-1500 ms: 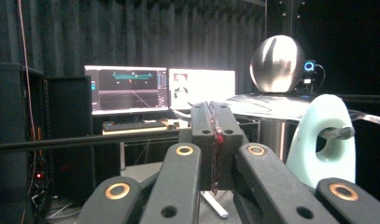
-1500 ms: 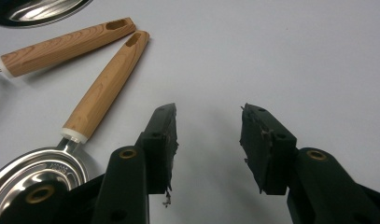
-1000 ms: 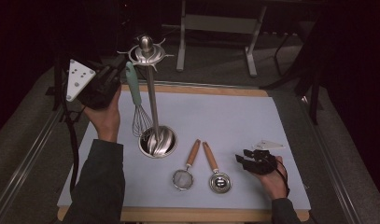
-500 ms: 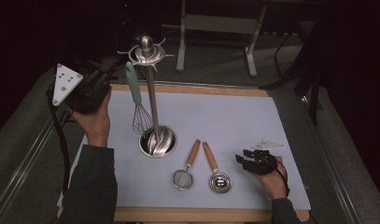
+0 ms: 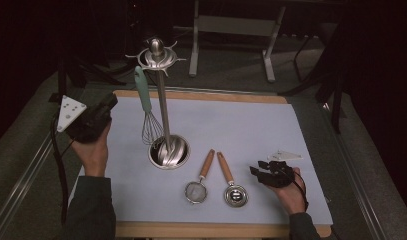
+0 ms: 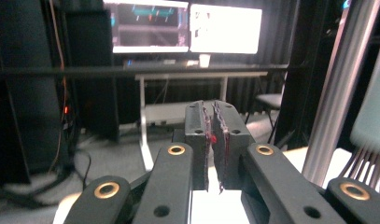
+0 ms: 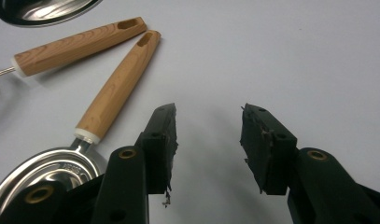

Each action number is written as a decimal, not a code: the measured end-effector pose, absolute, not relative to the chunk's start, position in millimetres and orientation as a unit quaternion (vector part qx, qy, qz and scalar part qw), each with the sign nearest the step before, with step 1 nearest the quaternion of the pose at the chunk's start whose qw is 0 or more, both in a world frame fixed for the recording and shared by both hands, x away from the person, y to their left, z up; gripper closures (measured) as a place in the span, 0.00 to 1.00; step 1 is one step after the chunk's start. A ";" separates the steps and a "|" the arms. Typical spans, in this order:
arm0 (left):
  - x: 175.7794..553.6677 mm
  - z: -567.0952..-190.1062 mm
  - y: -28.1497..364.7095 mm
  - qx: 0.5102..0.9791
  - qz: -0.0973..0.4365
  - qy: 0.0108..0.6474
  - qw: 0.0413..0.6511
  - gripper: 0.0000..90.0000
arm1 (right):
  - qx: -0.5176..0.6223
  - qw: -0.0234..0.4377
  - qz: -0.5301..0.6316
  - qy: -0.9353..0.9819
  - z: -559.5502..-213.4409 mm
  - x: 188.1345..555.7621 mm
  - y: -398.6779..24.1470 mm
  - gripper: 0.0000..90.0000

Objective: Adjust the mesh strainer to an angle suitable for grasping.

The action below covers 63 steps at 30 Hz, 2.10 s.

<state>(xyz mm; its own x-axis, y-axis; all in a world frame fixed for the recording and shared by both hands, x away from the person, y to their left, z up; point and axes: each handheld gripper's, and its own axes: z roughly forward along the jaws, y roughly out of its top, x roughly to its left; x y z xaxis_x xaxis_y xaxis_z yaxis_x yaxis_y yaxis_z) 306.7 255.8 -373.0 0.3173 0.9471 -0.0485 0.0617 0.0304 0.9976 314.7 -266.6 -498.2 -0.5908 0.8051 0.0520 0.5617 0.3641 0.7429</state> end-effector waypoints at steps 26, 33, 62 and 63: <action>292.3 -525.6 246.6 0.662 0.288 0.536 0.437 0.81 | 0.369 0.096 0.390 0.838 -488.4 300.9 -179.5 0.59; 291.5 -532.0 251.0 0.658 0.293 0.548 0.426 0.80 | 0.375 0.071 0.375 0.845 -491.9 312.7 -149.2 0.58; 291.8 -536.7 249.2 0.658 0.304 0.553 0.410 0.78 | 0.441 -0.009 0.346 0.828 -508.1 347.9 -110.0 0.49; 291.8 -536.9 249.0 0.659 0.304 0.553 0.410 0.78 | 0.443 -0.010 0.345 0.828 -508.0 348.5 -109.3 0.49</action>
